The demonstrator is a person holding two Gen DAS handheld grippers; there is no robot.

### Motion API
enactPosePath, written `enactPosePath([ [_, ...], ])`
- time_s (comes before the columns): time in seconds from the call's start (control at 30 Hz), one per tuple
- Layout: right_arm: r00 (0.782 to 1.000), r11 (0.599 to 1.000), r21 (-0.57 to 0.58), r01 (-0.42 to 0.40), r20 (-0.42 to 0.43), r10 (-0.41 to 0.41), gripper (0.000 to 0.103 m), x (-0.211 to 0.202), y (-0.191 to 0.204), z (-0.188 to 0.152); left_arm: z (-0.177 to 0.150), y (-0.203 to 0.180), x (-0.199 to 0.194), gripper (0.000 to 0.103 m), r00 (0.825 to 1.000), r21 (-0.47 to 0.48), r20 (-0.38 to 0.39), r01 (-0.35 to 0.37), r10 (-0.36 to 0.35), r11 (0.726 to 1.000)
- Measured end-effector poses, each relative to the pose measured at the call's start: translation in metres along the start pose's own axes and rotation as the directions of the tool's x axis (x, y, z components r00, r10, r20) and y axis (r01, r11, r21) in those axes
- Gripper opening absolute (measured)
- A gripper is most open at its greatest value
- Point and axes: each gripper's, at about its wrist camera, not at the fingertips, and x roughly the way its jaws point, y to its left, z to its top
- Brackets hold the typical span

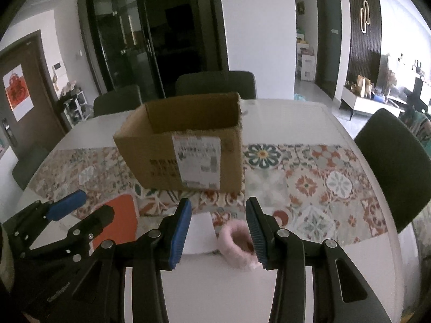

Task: Organize soft objects
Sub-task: 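Move both tools back toward the pink ring and white tissue on the table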

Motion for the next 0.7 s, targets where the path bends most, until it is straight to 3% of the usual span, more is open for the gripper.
enactPosePath([
  [0.07,1.000,1.000,0.008,0.005,-0.019,-0.005,0.055,0.004,-0.005,-0.008,-0.007,-0.004,0.005,0.050,1.000,0.006,-0.018,0.007,-0.007,1.000],
  [0.13,0.999,1.000,0.022,0.007,-0.037,-0.006,0.059,0.008,-0.010,-0.016,-0.014,-0.007,0.010,0.050,0.999,0.015,-0.038,0.013,-0.012,1.000],
  [0.57,0.989,0.998,0.069,0.009,-0.149,0.001,0.059,0.040,-0.022,-0.056,-0.042,-0.010,0.040,0.052,0.992,0.034,-0.116,0.051,-0.047,0.998],
  [0.7,0.984,0.998,0.068,0.018,-0.179,-0.006,0.059,0.051,-0.024,-0.061,-0.046,-0.009,0.051,0.057,0.988,0.023,-0.146,0.063,-0.059,0.998],
])
